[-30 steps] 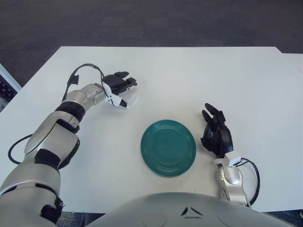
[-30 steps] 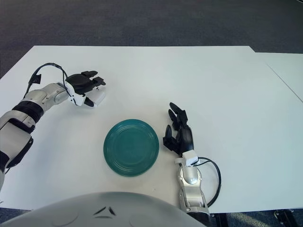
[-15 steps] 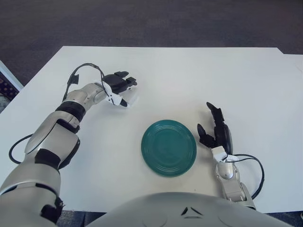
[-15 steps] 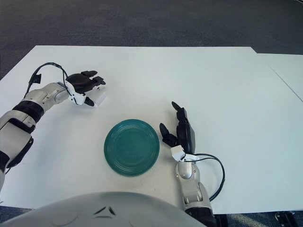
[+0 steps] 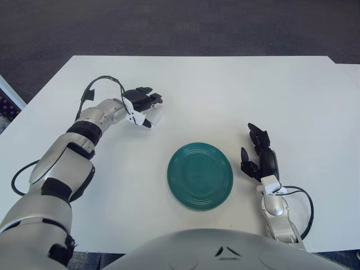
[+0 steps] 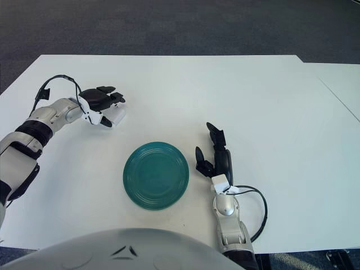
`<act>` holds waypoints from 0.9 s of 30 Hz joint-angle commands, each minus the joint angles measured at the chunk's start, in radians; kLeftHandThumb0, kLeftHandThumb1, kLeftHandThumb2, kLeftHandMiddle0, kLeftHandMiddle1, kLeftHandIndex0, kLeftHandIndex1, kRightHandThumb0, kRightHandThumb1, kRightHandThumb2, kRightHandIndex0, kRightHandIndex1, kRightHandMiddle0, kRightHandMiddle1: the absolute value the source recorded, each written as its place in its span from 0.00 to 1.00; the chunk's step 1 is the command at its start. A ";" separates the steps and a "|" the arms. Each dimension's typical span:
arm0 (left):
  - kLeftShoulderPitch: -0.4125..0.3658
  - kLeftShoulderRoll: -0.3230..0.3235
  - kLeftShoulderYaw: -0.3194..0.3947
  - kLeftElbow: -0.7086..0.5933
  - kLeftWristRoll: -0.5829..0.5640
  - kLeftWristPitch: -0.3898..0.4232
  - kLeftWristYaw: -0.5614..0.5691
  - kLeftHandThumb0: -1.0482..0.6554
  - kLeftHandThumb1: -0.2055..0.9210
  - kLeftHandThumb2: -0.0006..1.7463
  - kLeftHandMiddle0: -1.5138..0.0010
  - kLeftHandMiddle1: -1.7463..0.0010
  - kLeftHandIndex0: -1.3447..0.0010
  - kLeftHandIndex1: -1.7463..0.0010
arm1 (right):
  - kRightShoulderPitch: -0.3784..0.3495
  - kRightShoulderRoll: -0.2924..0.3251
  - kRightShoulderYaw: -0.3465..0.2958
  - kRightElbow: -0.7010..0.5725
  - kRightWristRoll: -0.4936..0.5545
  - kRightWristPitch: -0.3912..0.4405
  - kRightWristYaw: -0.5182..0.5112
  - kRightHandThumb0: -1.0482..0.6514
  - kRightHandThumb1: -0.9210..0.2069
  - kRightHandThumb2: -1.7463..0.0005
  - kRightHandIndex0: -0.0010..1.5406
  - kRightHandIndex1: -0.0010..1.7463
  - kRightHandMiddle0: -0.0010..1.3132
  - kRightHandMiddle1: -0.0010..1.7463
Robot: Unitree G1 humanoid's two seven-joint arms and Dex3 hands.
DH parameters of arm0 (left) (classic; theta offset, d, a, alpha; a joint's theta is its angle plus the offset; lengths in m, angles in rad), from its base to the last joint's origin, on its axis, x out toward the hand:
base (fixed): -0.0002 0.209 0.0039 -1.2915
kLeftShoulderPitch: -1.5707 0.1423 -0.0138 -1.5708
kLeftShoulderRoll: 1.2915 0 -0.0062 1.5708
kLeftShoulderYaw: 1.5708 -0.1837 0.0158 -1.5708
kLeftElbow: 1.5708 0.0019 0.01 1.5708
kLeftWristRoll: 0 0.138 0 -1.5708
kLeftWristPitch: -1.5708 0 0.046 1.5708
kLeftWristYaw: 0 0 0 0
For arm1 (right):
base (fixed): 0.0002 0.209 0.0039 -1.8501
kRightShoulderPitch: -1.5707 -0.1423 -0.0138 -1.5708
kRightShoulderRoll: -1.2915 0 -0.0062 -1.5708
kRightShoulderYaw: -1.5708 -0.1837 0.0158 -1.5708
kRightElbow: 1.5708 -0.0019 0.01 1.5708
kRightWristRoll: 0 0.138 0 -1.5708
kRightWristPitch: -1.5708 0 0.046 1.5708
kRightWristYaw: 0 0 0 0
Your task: Put the charger into the plate.
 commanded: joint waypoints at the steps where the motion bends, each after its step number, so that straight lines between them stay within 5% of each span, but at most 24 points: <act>1: 0.015 0.017 0.009 -0.015 -0.009 0.004 -0.014 0.08 1.00 0.09 0.88 1.00 0.92 0.56 | 0.019 0.001 -0.002 -0.018 -0.048 0.054 -0.019 0.17 0.00 0.50 0.20 0.00 0.01 0.35; 7: 0.037 0.035 0.015 -0.062 -0.021 0.000 -0.042 0.11 1.00 0.07 0.88 1.00 0.91 0.55 | 0.057 0.015 0.003 -0.132 -0.070 0.047 -0.029 0.16 0.00 0.48 0.21 0.00 0.00 0.33; 15: 0.072 0.042 0.024 -0.112 -0.029 0.018 -0.062 0.14 1.00 0.06 0.87 0.99 0.89 0.53 | 0.089 0.054 0.005 -0.193 0.132 0.138 0.071 0.16 0.00 0.50 0.15 0.00 0.00 0.29; 27: 0.090 0.041 0.023 -0.134 -0.018 0.030 -0.059 0.14 1.00 0.07 0.88 1.00 0.90 0.54 | 0.105 0.058 -0.001 -0.267 0.084 0.242 0.072 0.16 0.00 0.46 0.13 0.00 0.00 0.26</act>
